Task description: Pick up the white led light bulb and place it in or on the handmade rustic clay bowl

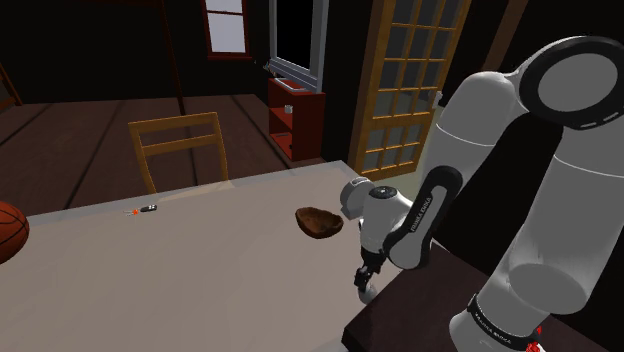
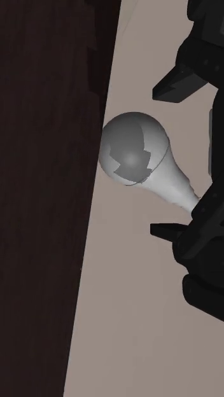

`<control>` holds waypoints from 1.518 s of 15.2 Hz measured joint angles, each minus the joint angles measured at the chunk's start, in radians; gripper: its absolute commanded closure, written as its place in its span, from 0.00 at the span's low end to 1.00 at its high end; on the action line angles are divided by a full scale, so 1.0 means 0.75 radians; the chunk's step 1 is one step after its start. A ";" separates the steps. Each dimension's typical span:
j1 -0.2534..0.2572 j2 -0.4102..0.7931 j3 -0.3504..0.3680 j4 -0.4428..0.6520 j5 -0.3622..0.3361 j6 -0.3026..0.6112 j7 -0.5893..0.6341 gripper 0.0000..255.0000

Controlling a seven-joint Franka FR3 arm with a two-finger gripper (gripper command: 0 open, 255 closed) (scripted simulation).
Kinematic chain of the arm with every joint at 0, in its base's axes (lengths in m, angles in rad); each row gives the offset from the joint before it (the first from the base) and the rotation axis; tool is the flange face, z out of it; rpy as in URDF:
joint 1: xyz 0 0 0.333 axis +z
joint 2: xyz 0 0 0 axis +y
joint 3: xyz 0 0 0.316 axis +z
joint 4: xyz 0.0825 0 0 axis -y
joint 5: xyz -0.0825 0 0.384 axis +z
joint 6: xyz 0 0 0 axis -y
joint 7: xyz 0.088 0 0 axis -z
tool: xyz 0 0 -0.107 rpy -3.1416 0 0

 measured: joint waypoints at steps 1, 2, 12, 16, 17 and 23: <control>0.004 -0.003 0.024 -0.004 0.026 -0.011 0.001 0.00; 0.015 0.015 0.024 -0.003 0.021 0.001 0.017 0.00; 0.145 0.229 -0.129 0.035 -0.104 0.172 0.119 0.00; 0.147 0.231 -0.130 0.036 -0.104 0.174 0.120 1.00; 0.147 0.231 -0.130 0.036 -0.104 0.174 0.120 1.00; 0.147 0.231 -0.130 0.036 -0.104 0.173 0.120 1.00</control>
